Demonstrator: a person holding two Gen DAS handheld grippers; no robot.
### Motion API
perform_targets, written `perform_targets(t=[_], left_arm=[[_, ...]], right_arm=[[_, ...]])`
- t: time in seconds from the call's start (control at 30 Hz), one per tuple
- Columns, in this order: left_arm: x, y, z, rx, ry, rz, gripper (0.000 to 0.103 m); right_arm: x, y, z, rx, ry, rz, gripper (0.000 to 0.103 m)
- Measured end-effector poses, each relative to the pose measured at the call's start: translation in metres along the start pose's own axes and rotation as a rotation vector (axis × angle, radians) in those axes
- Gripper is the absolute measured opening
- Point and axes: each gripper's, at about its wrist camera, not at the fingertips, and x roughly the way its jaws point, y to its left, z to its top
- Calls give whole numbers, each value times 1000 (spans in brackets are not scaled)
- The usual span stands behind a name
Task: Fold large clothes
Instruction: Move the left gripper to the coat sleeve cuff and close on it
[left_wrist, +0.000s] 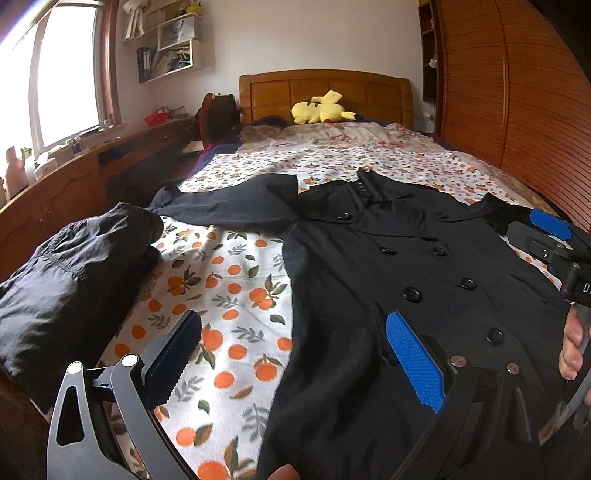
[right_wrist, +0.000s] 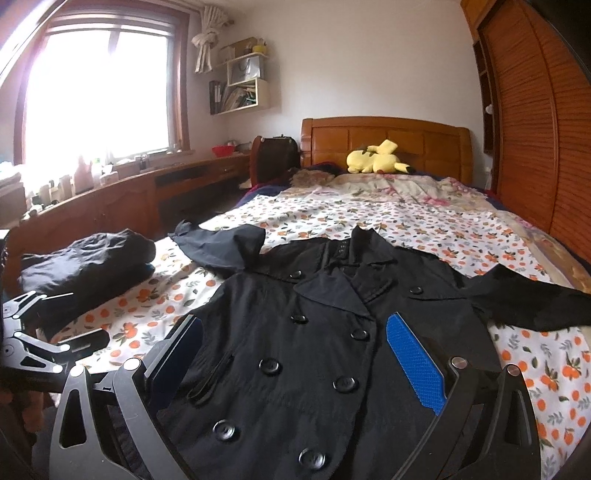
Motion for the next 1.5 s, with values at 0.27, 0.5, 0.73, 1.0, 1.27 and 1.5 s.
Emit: perform_targets(t=[0.27, 0.5, 0.73, 1.0, 1.27, 1.5], left_arm=[[35, 20, 12, -15, 35, 22, 101], [65, 39, 27, -17, 55, 47, 101], [106, 56, 41, -6, 89, 66, 101], [167, 80, 59, -32, 141, 52, 101], [235, 107, 84, -97, 197, 16, 101], [285, 138, 112, -212, 236, 14, 93]], right_arm=[[46, 0, 8, -21, 35, 23, 96], [86, 2, 3, -47, 84, 40, 96], [109, 2, -13, -54, 126, 62, 96], [116, -3, -23, -35, 147, 76, 96], [118, -7, -27, -24, 155, 82, 96], [119, -7, -27, -19, 160, 86, 96]])
